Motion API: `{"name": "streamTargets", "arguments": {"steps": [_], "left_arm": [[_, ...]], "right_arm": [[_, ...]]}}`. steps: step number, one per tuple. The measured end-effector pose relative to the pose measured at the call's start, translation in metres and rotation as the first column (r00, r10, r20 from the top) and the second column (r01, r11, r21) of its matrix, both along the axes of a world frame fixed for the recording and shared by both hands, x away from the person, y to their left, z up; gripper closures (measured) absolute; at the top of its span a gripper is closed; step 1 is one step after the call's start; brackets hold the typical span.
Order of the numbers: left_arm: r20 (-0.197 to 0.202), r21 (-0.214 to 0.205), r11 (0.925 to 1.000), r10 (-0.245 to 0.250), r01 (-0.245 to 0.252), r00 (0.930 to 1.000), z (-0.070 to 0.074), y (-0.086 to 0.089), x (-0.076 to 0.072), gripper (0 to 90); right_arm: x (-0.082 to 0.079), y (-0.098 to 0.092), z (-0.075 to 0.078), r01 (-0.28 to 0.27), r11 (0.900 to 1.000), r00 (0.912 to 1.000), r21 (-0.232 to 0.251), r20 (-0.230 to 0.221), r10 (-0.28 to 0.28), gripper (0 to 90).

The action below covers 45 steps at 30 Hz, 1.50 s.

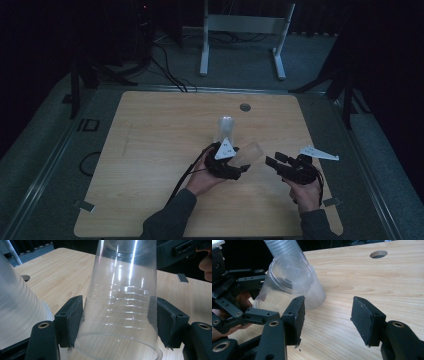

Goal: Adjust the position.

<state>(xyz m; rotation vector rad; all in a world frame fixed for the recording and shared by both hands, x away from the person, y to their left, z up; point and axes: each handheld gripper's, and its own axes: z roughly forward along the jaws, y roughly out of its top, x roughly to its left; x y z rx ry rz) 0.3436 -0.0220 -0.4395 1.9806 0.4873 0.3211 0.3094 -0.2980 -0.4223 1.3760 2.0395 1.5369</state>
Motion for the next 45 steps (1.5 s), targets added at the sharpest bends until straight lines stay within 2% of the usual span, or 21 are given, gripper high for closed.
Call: {"name": "streamTargets", "arguments": {"steps": [9, 19, 23, 28, 33, 45], "left_arm": [[-0.001, 0.031, 0.9990, -0.032, 0.032, 0.9995, 0.002, 0.001, 0.000, 29.6], [0.006, 0.064, 0.9969, -0.046, 0.045, 0.9989, 0.005, 0.004, 0.001, 29.7], [0.008, 0.077, 0.9957, -0.052, 0.051, 0.9986, 0.007, 0.005, 0.001, 29.8], [0.015, 0.087, 0.9947, -0.056, 0.054, 0.9983, 0.009, 0.006, 0.001, 29.9], [0.019, 0.098, 0.9930, -0.068, 0.066, 0.9975, 0.012, 0.007, 0.001, 29.9], [0.017, 0.127, 0.9874, -0.097, 0.094, 0.9951, 0.015, 0.008, 0.001, 29.9]], "right_arm": [[-0.002, -0.004, 0.005, -0.008, 0.9994, 0.9999, -0.035, 0.011, 0.008, 44.2], [-0.002, -0.001, 0.015, -0.057, 0.9907, 0.9975, -0.124, 0.034, 0.062, 44.5], [-0.001, -0.001, 0.018, -0.078, 0.9879, 0.9960, -0.134, 0.033, 0.083, 44.2], [-0.001, -0.002, 0.023, -0.079, 0.9871, 0.9946, -0.139, 0.056, 0.087, 44.1], [-0.003, -0.002, 0.027, -0.075, 0.9854, 0.9946, -0.153, 0.059, 0.085, 44.6], [-0.002, 0.002, 0.035, -0.093, 0.9694, 0.9924, -0.227, 0.058, 0.109, 47.2]]}}
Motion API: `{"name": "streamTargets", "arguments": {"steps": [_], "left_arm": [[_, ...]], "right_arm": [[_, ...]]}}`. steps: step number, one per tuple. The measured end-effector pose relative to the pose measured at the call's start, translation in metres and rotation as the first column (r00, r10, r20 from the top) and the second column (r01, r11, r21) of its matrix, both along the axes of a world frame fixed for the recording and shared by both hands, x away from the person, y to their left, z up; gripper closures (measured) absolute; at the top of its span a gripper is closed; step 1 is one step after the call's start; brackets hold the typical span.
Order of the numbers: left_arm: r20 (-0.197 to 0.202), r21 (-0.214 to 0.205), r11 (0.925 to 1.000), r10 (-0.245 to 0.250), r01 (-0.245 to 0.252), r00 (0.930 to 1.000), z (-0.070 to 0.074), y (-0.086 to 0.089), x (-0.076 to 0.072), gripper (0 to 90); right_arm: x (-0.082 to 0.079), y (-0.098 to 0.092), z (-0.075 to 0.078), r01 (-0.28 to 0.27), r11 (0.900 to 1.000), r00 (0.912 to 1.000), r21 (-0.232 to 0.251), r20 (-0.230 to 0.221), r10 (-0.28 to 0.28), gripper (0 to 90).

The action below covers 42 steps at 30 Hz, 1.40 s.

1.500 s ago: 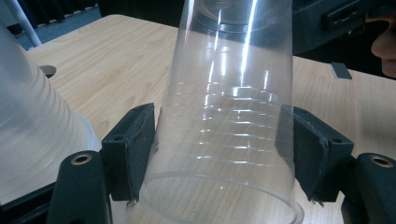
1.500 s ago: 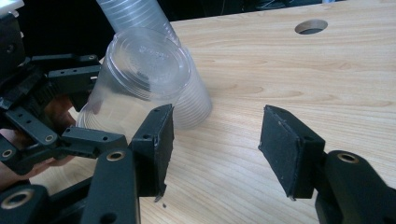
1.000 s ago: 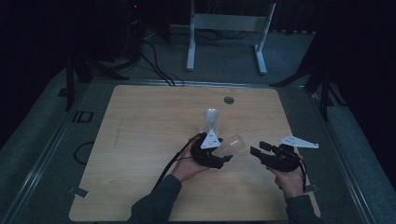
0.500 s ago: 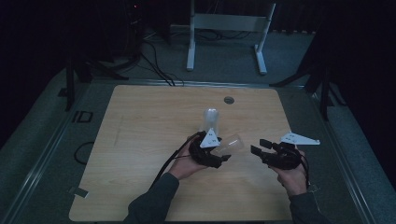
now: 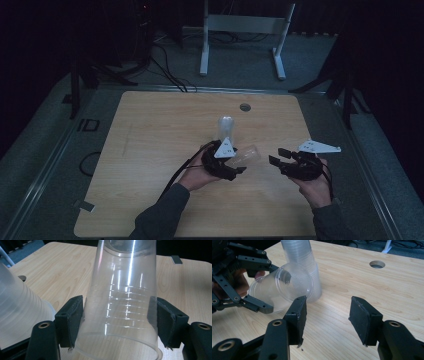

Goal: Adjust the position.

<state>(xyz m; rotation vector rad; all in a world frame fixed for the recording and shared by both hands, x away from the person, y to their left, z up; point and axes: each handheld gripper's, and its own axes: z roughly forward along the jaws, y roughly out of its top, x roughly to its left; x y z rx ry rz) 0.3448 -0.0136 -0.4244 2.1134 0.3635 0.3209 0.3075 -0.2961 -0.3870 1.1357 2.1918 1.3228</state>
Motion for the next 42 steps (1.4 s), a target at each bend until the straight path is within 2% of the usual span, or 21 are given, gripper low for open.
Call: {"name": "streamTargets", "arguments": {"steps": [11, 20, 25, 29, 35, 42], "left_arm": [[-0.004, 0.047, 0.9984, -0.033, 0.033, 0.9994, 0.001, 0.001, 0.002, 29.9], [-0.005, 0.076, 0.9962, -0.043, 0.044, 0.9990, -0.001, 0.003, 0.002, 29.8], [-0.003, 0.098, 0.9939, -0.050, 0.050, 0.9988, -0.002, 0.005, 0.002, 29.8], [-0.004, 0.101, 0.9936, -0.051, 0.051, 0.9987, -0.003, 0.005, 0.002, 29.8], [0.001, 0.134, 0.9888, -0.066, 0.065, 0.9978, -0.004, 0.005, 0.001, 29.8], [-0.001, 0.150, 0.9857, -0.077, 0.077, 0.9970, -0.004, 0.004, 0.001, 29.9]], "right_arm": [[0.000, 0.007, 0.002, -0.043, 0.9963, 0.9991, -0.074, -0.007, 0.042, 47.7], [0.002, 0.011, 0.005, -0.088, 0.9863, 0.9961, -0.140, -0.011, 0.087, 47.7], [0.003, 0.013, 0.006, -0.109, 0.9779, 0.9940, -0.178, -0.016, 0.108, 47.6], [0.004, 0.014, 0.007, -0.125, 0.9711, 0.9921, -0.203, -0.019, 0.124, 47.6], [0.004, 0.016, 0.010, -0.155, 0.9553, 0.9879, -0.252, -0.026, 0.153, 47.6], [0.004, 0.019, 0.013, -0.185, 0.9384, 0.9826, -0.292, -0.039, 0.182, 47.5]]}}
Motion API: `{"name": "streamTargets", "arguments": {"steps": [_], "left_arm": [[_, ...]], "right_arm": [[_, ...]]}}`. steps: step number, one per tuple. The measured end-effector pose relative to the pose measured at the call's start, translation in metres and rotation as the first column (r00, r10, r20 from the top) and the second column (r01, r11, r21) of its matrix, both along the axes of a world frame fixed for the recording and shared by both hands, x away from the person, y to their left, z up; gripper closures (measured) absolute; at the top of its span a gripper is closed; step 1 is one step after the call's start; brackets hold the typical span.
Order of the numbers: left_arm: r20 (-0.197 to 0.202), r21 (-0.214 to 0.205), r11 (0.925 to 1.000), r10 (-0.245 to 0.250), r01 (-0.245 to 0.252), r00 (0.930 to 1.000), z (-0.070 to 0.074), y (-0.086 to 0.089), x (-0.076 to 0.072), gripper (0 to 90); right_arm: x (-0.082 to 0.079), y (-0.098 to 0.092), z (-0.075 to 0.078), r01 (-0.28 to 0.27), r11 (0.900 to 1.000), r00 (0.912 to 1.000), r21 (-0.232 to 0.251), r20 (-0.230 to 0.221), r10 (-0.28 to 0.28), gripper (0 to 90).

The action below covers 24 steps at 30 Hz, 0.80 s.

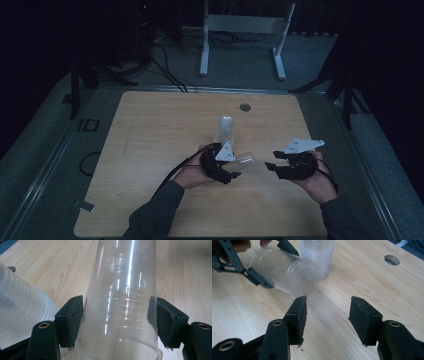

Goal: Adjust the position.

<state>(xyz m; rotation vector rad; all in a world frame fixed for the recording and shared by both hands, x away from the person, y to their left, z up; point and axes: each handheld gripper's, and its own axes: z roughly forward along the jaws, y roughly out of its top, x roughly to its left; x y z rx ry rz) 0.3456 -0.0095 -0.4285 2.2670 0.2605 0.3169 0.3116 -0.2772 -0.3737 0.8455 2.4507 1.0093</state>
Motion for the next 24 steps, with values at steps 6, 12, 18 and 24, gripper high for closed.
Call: {"name": "streamTargets", "arguments": {"steps": [6, 12, 18, 24], "left_arm": [[-0.001, 0.019, 0.9996, -0.020, 0.020, 0.9998, 0.0009, -0.0021, -0.0002, 29.9], [0.004, 0.038, 0.9987, -0.034, 0.034, 0.9994, 0.0017, -0.0033, 0.0000, 29.9], [0.001, 0.061, 0.9975, -0.036, 0.036, 0.9994, -0.0008, -0.0025, 0.0010, 29.9], [0.002, 0.091, 0.9949, -0.046, 0.045, 0.9990, -0.0044, -0.0030, 0.0008, 29.9]], "right_arm": [[0.0000, 0.0027, -0.0008, -0.018, 0.9994, 0.9998, -0.030, -0.014, 0.018, 47.1], [-0.0004, 0.0032, -0.0001, -0.040, 0.9975, 0.9990, -0.058, -0.020, 0.039, 46.9], [0.0006, 0.0032, -0.0005, -0.053, 0.9950, 0.9982, -0.085, -0.033, 0.050, 46.6], [0.0021, 0.0046, -0.0012, -0.075, 0.9916, 0.9966, -0.105, -0.043, 0.070, 46.4]]}}
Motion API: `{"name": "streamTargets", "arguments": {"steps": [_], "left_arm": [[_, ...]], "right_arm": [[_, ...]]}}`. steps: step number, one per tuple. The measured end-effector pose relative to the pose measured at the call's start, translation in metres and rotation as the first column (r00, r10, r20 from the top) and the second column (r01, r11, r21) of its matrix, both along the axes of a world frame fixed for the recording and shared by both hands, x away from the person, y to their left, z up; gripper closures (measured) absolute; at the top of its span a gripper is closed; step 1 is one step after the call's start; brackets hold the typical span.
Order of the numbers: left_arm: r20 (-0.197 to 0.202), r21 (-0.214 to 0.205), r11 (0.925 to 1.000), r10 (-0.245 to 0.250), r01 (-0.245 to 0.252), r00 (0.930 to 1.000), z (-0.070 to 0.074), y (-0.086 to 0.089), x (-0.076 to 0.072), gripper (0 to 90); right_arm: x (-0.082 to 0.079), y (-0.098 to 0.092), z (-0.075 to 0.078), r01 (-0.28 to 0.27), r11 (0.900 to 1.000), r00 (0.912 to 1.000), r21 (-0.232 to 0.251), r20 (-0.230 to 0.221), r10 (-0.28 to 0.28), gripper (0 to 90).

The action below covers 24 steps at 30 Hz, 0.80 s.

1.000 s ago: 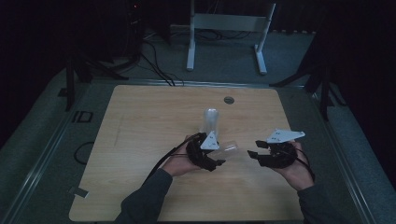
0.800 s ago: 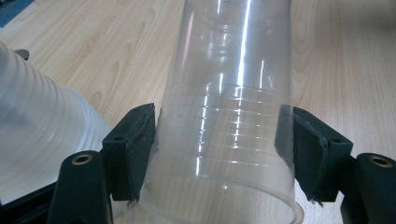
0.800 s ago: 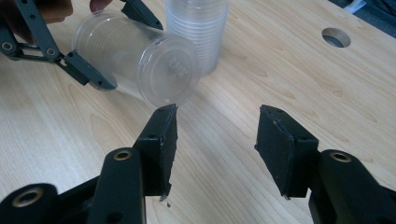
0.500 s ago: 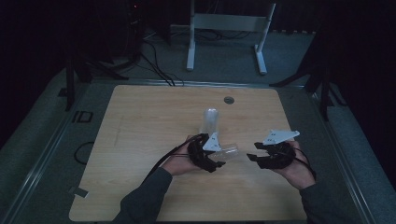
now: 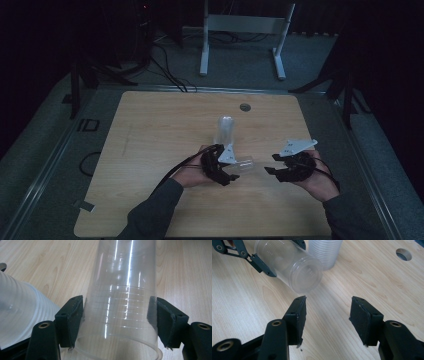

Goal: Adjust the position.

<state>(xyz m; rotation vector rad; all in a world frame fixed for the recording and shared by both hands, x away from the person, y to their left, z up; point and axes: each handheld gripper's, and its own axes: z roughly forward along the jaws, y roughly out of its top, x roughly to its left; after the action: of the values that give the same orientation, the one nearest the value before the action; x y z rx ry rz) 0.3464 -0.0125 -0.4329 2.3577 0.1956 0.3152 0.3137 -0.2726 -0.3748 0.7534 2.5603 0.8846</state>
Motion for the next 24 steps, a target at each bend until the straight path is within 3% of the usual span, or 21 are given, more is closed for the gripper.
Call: {"name": "streamTargets", "arguments": {"steps": [24], "left_arm": [[0.022, 0.049, 0.9980, -0.040, 0.039, 0.9990, 0.000, -0.004, -0.004, 30.0]], "right_arm": [[0.005, 0.014, 0.002, -0.116, 0.9891, 0.9925, -0.091, -0.049, 0.112, 41.1]]}}
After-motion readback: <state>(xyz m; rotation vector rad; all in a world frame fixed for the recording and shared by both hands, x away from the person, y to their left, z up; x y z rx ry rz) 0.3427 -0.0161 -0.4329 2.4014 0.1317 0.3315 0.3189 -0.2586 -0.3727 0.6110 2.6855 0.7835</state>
